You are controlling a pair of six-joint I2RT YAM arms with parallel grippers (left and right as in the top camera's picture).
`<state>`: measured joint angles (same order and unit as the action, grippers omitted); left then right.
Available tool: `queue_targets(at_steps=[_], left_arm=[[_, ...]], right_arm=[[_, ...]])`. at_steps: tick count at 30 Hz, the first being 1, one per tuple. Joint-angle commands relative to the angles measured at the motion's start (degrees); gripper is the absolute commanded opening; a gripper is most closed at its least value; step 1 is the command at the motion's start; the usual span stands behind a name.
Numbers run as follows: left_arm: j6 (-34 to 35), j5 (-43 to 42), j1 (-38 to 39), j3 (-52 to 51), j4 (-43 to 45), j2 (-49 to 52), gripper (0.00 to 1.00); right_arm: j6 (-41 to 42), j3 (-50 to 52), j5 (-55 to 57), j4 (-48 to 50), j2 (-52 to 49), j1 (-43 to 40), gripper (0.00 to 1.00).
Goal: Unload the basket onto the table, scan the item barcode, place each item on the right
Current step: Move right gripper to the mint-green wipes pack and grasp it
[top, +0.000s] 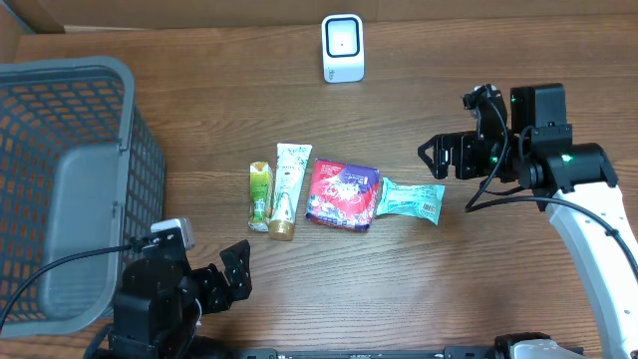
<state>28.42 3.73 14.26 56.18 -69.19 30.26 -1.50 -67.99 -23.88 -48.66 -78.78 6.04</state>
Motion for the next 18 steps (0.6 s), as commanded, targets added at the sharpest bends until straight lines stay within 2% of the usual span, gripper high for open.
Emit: queue_targets(at_steps=[1,2,5,9,12,14,16,18], left_arm=[[-0.1,1.2,0.0,-0.6,0.0,-0.4,1.00],[-0.1,1.2,0.0,-0.6,0.0,-0.4,1.00],[-0.1,1.2,0.0,-0.6,0.0,-0.4,1.00],[-0.1,1.2,0.0,-0.6,0.0,-0.4,1.00],[-0.1,1.2,0.0,-0.6,0.0,-0.4,1.00],[-0.1,1.2,0.0,-0.6,0.0,-0.4,1.00],[-0.1,1.2,0.0,-0.6,0.0,-0.4,1.00],[-0.1,1.2,0.0,-0.6,0.0,-0.4,1.00]], right_arm=[[2.0,-1.0,-0.7,-0.7,-0.7,0.3,0.98],[6.1,-1.0,2.7,-1.9,-1.1,0.3,0.94],[13.6,-0.9,8.9,-4.8,-2.2,0.3,0.93],[18.3,-0.5,9.3,-8.0,-4.3,0.3,0.86],[18.3,-0.2,9.3,-10.2,-7.1,0.7,0.68],[18.2,0.6,9.3,-10.6,-9.3,1.2,0.46],[18.3,2.0,9.0,-10.6,-11.4,1.8,0.34],[18.2,4.1,7.8,-10.2,-13.2,2.5,0.33]])
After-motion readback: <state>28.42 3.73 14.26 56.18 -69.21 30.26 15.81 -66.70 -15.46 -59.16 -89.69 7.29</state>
